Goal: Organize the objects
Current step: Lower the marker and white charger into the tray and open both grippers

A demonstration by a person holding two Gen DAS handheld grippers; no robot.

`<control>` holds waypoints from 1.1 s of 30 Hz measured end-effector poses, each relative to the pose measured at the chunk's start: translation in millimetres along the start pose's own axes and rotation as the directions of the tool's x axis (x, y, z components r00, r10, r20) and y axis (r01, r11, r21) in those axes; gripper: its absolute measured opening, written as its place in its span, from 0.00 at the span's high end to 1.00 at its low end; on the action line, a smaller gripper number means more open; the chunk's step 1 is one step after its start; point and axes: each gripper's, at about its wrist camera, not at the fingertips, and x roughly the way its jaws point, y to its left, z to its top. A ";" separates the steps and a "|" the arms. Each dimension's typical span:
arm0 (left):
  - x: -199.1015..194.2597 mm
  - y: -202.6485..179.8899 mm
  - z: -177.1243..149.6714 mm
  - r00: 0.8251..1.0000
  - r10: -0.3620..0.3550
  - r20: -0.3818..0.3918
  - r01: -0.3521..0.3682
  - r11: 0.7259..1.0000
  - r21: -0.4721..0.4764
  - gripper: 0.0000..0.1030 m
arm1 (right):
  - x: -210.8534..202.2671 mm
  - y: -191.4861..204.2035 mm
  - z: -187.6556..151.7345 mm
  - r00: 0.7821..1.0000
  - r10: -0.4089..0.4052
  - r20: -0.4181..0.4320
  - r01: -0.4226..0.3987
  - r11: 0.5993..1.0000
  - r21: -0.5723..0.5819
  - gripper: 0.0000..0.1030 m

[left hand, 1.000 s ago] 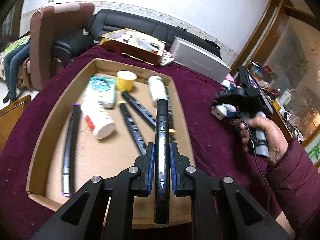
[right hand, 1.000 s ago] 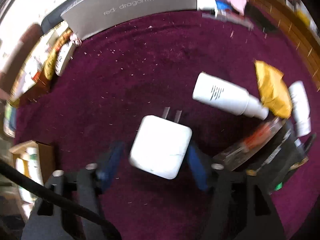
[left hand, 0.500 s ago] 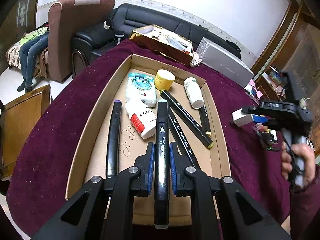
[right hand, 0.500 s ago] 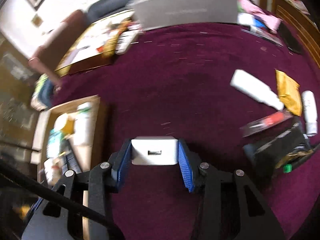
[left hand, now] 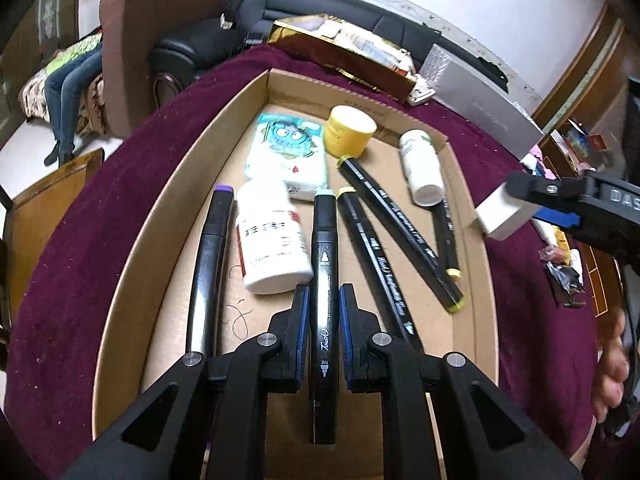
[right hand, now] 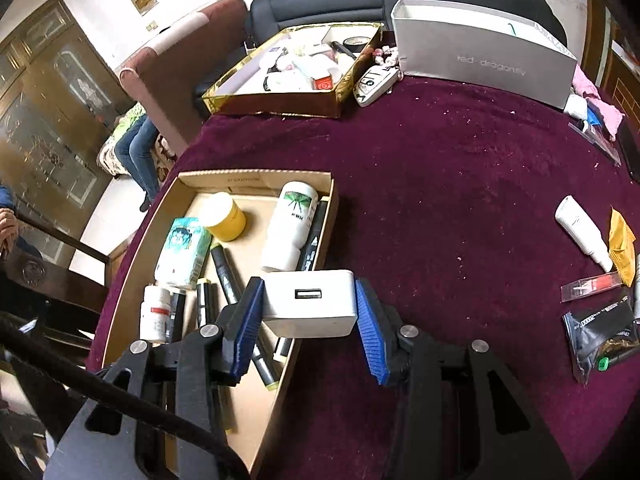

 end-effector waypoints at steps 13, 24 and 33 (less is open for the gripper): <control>2.4 9.8 8.5 1.000 -0.007 0.022 0.007 1.000 -0.025 0.89 | -9.1 26.2 8.8 0.999 -0.010 0.030 0.013 0.997 -0.082 0.57; -13.1 21.6 15.6 0.995 -0.060 0.077 0.067 0.994 -0.088 0.88 | 55.4 79.1 16.4 0.991 -0.020 -0.131 -0.004 0.984 -0.181 0.57; -41.6 28.0 10.6 0.984 -0.101 0.145 0.115 0.989 -0.093 0.87 | 86.4 84.8 36.6 0.986 -0.090 -0.142 0.068 0.985 -0.157 0.58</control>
